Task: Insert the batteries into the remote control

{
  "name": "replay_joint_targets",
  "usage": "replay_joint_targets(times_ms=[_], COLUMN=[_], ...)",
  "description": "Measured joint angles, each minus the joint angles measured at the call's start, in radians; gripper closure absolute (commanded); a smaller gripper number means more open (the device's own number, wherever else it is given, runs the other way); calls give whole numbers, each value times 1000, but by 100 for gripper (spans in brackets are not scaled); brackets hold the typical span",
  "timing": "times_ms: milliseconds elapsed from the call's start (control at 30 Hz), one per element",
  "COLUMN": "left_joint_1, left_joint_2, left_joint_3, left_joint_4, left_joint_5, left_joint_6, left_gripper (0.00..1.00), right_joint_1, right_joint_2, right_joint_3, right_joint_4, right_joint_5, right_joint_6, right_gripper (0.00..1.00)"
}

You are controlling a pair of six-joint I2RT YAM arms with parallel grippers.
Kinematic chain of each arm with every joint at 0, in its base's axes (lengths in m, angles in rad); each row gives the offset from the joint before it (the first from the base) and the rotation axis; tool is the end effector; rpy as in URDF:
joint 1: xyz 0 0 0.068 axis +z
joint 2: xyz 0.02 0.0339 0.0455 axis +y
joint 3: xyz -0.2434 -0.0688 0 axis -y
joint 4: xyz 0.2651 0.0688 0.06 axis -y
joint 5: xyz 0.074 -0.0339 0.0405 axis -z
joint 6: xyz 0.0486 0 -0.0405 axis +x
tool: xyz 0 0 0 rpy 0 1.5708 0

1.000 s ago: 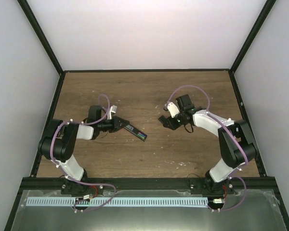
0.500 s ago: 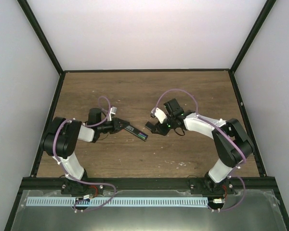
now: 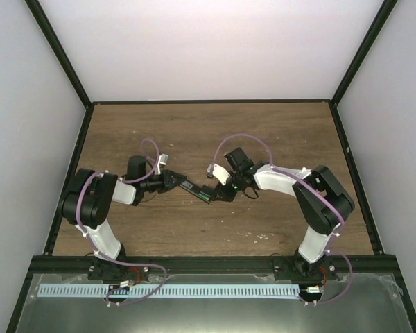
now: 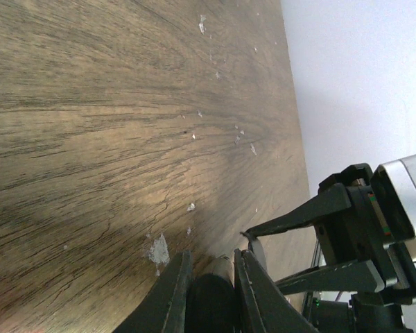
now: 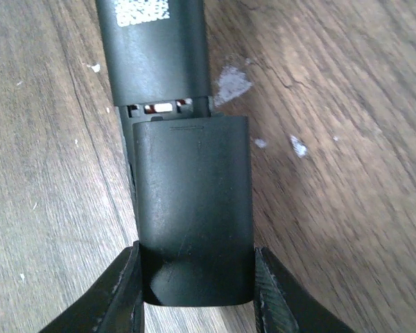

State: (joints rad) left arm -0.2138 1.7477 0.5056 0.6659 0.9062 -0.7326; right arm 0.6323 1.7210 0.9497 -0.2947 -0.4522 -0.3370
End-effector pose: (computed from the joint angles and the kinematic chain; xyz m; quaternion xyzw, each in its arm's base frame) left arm 0.2776 -0.0994 0.0649 -0.0008 0.8173 -0.5379 0.2064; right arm 0.2660 0.2212 0.1094 -0.4892 0.8089 0.2505 0.2088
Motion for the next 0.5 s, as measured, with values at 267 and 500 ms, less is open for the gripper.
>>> replay_joint_targets(times_ms=[267, 500], left_joint_1=[0, 0], left_joint_2=[-5, -10], left_joint_3=[5, 12], left_joint_4=[-18, -40], left_joint_5=[-1, -4], left_joint_6=[7, 15], left_gripper=[100, 100], right_joint_1=[34, 39], right_joint_2=[37, 66], right_joint_3=[37, 57], right_joint_4=[-5, -13], right_joint_5=[0, -1], right_joint_6=[-7, -11], right_gripper=[84, 84])
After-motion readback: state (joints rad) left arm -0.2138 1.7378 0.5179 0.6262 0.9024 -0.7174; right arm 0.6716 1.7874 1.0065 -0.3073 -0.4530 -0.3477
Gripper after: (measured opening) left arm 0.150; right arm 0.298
